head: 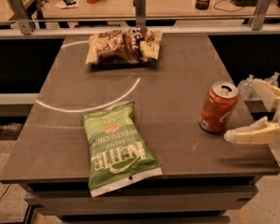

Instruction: Knock coke can over

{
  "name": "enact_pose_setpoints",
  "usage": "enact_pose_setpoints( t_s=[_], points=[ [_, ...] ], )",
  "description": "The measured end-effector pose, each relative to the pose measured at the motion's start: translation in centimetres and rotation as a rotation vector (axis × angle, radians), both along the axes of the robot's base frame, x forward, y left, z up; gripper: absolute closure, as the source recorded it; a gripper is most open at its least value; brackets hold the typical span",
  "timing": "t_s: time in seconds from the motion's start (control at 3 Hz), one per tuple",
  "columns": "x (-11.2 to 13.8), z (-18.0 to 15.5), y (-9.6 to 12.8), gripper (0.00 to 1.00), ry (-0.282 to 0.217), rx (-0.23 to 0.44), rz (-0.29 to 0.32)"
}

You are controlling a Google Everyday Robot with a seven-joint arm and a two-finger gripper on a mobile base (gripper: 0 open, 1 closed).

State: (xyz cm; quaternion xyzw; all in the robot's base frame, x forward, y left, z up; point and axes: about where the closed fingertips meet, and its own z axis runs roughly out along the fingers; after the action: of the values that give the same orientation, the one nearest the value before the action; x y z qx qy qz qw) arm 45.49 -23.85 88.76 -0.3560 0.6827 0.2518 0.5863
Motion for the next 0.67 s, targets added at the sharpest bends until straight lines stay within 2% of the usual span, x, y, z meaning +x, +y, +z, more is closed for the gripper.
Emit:
enact_pose_setpoints(
  t_s=[0.33, 0.67],
  points=[
    [1.0, -0.8, 0.7, 0.0, -0.018, 0.041, -0.002],
    [1.3, -1.1, 2.1, 0.0, -0.024, 0.083, 0.035]
  ],
)
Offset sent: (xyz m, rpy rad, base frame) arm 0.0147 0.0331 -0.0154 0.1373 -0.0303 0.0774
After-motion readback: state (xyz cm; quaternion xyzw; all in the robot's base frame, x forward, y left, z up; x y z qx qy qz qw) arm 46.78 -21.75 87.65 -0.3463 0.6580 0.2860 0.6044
